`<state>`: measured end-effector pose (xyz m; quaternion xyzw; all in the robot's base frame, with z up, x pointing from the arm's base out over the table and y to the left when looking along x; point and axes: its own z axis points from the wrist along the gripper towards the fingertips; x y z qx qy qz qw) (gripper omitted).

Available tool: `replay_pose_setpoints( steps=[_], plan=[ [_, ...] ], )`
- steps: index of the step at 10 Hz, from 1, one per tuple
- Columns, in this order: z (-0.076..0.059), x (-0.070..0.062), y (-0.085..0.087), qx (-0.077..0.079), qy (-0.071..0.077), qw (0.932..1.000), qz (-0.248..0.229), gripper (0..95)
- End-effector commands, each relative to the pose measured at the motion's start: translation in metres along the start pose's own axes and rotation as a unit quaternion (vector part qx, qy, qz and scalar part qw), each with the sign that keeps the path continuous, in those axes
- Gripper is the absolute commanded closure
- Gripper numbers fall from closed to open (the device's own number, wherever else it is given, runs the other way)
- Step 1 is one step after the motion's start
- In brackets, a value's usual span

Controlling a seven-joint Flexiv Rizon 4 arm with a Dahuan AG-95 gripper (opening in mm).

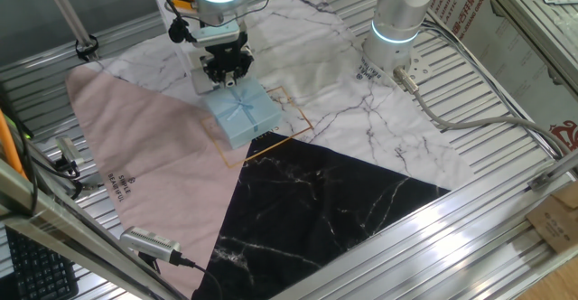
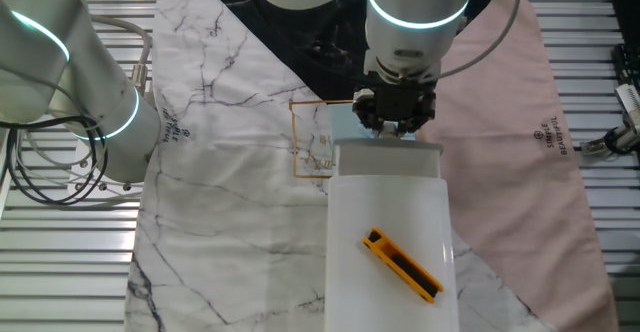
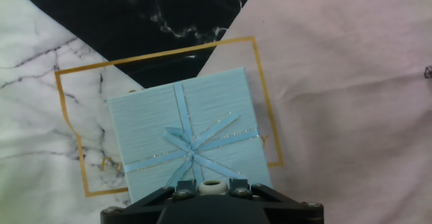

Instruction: Grasp the handle and open the drawer

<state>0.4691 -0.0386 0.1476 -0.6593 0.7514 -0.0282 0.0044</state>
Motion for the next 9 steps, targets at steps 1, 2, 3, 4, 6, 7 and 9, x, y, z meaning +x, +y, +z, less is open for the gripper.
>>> replay_pose_setpoints(
  steps=[1,2,3,4,6,7,9],
  plan=[
    [-0.001,-0.003,0.0,0.0,0.001,1.0,-0.003,95.0],
    [-0.001,-0.006,-0.001,0.0,-0.001,1.0,-0.007,95.0],
    [0.0,-0.008,-0.001,0.0,-0.001,0.9999,-0.01,95.0],
    [0.0,-0.01,-0.001,0.001,-0.002,0.9999,-0.014,95.0],
    [0.0,-0.012,-0.001,-0.001,-0.004,0.9998,-0.018,95.0],
    [0.0,-0.013,-0.001,-0.001,-0.004,0.9998,-0.019,95.0],
    [-0.001,-0.016,-0.001,-0.002,-0.004,0.9999,-0.017,95.0]
  ],
)
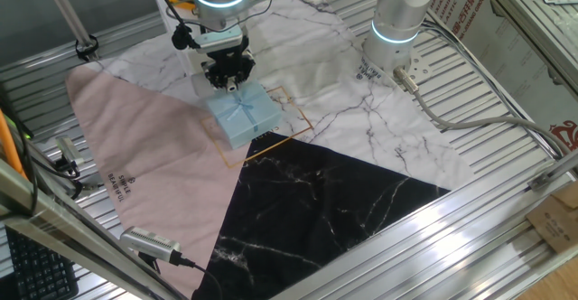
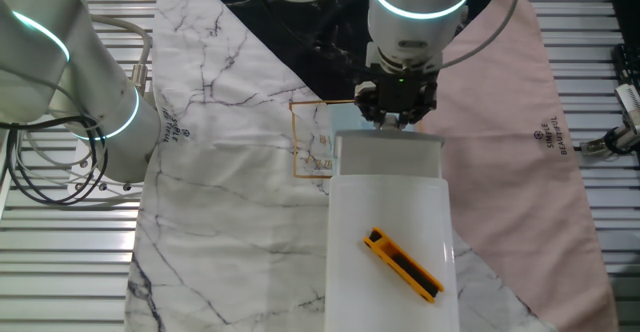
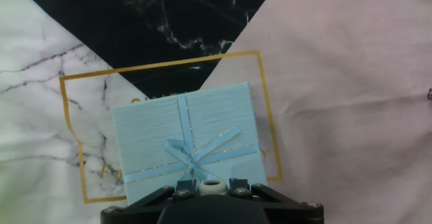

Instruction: Grasp the handle and open the drawer

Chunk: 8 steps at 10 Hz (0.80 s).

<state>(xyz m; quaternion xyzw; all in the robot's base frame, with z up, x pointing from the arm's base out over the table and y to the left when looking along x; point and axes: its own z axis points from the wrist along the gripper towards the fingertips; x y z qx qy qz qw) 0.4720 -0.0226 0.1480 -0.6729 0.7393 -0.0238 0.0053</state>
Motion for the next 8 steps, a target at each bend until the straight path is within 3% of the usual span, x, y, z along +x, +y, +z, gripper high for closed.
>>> replay_pose_setpoints(
  steps=[1,8],
  plan=[
    [0.0,-0.002,0.0,0.0,0.001,1.0,0.002,95.0],
    [-0.001,-0.013,0.0,-0.001,-0.001,1.0,0.003,95.0]
  ],
)
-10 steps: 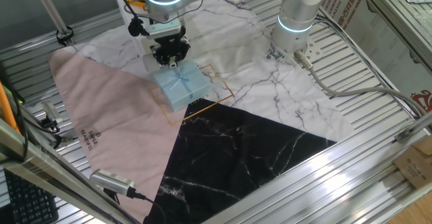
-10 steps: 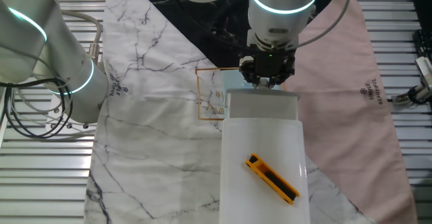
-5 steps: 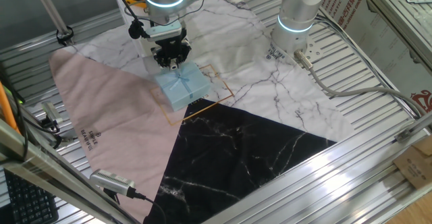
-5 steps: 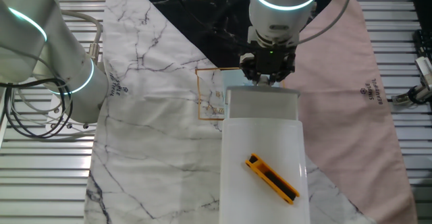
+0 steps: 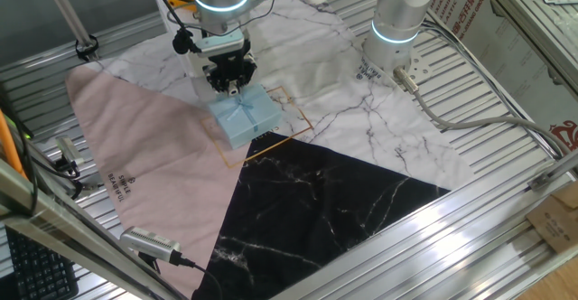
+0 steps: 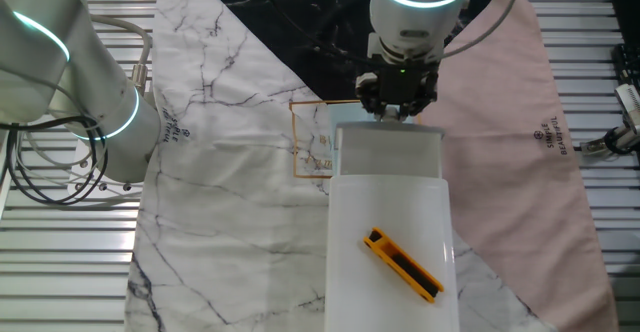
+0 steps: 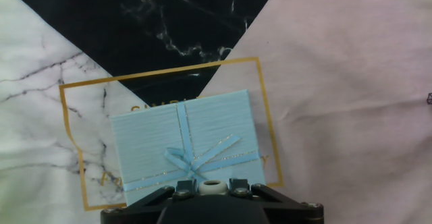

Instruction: Grasp the handle and open the drawer

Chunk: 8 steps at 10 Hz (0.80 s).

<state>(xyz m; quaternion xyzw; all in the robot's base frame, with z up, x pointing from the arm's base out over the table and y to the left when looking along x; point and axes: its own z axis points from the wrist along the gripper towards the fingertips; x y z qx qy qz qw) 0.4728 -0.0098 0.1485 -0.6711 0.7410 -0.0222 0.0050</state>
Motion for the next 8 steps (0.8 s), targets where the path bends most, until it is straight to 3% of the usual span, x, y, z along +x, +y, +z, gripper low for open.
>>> replay_pose_setpoints(
  steps=[1,8],
  plan=[
    [0.0,-0.003,0.0,0.0,0.002,1.0,0.001,95.0],
    [0.001,-0.014,0.0,0.0,0.005,0.9999,0.009,95.0]
  ],
)
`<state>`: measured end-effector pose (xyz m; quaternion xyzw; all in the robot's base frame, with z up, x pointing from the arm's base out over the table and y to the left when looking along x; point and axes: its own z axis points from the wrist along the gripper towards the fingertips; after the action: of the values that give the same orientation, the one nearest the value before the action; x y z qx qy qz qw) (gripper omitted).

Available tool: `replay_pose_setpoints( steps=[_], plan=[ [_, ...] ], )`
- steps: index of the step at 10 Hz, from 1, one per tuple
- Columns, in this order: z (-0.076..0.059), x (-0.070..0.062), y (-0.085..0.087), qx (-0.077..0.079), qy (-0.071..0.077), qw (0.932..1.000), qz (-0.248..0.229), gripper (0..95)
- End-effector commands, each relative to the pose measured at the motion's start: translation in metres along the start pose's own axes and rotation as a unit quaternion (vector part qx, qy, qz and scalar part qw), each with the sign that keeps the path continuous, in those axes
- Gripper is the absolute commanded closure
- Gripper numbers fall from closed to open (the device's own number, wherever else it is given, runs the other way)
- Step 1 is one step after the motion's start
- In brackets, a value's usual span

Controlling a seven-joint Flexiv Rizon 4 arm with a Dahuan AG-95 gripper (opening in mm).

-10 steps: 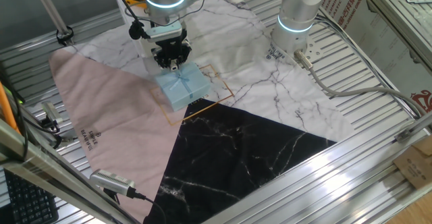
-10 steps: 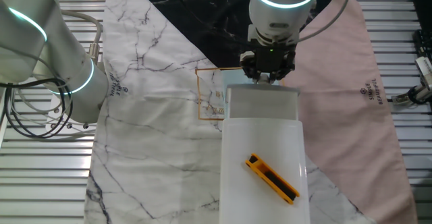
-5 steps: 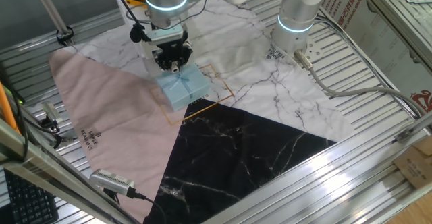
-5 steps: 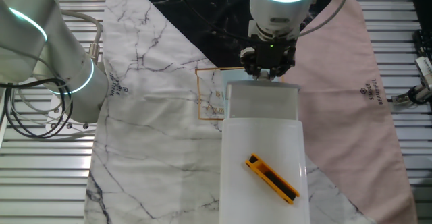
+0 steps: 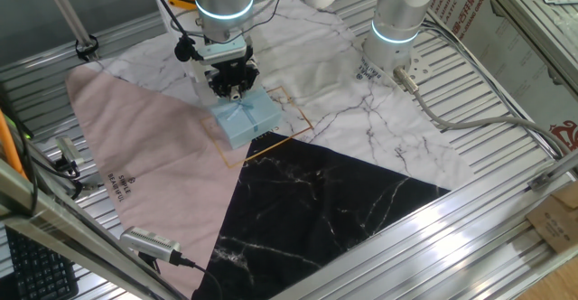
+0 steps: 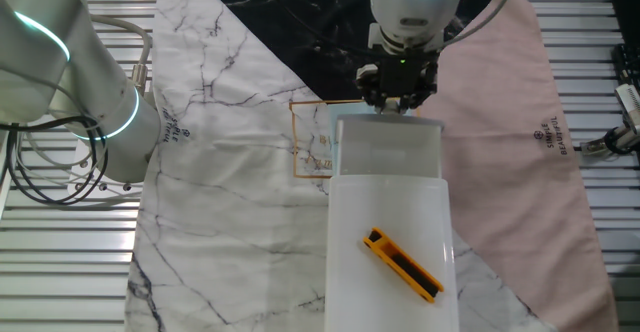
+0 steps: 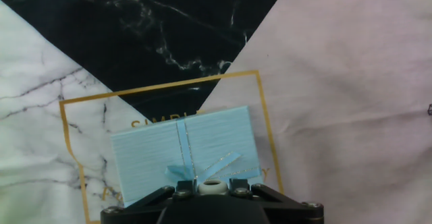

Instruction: Grasp the handle and open the drawer

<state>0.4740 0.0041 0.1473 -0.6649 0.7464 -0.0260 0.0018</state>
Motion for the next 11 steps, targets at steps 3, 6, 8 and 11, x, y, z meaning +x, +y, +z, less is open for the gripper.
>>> replay_pose_setpoints(
  steps=[3,6,8,11],
  plan=[
    [-0.0008,-0.0024,0.0006,0.0,0.002,1.0,0.001,95.0],
    [-0.0008,-0.0062,0.0011,0.0,0.0,1.0,-0.002,95.0],
    [-0.0009,-0.0088,0.0015,0.0,0.0,1.0,-0.003,95.0],
    [-0.001,-0.0088,0.0015,-0.001,-0.002,1.0,-0.005,95.0]
  ],
)
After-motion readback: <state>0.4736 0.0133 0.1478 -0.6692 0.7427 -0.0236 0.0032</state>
